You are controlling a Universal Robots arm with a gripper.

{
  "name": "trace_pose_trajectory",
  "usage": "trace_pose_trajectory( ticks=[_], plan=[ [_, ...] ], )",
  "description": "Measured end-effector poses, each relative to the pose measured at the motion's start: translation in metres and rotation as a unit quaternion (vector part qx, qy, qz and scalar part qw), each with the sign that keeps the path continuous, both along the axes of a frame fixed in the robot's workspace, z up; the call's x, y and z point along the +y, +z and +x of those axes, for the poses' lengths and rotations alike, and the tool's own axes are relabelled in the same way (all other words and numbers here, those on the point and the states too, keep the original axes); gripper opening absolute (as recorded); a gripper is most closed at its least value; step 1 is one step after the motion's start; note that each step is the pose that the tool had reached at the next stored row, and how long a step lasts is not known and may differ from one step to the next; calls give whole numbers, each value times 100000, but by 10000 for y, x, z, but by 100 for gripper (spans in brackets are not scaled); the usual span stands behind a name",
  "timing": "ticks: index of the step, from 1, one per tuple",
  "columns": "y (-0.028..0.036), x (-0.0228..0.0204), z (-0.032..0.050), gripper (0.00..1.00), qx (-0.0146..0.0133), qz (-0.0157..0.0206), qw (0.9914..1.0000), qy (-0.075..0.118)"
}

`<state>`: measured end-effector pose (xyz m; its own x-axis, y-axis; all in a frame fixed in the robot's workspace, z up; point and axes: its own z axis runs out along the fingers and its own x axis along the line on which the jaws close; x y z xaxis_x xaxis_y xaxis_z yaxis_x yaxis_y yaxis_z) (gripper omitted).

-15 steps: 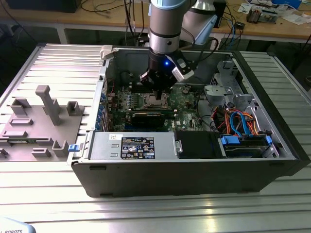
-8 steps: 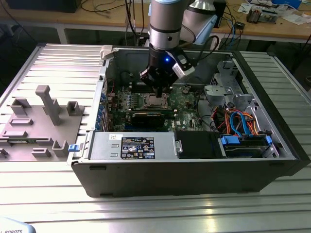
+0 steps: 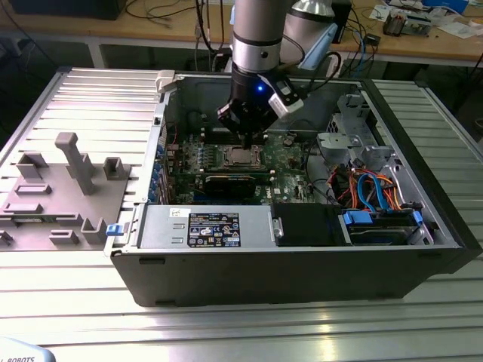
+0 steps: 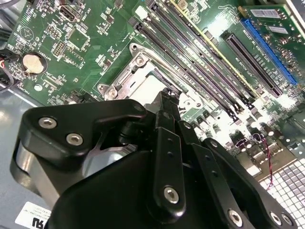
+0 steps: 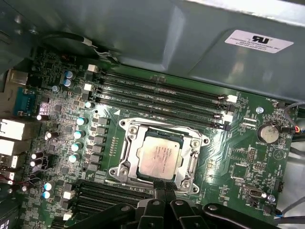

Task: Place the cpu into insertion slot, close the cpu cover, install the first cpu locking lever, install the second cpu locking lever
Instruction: 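Install the second cpu locking lever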

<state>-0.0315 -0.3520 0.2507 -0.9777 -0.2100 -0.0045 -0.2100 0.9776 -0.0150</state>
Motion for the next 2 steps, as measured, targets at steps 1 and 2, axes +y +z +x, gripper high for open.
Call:
trace_pose_trajectory(
  ticks=[1,2],
  plan=[
    [0,0,0,11,1,-2,100000,2],
    [0,0,0,11,1,-4,100000,1]
  ],
)
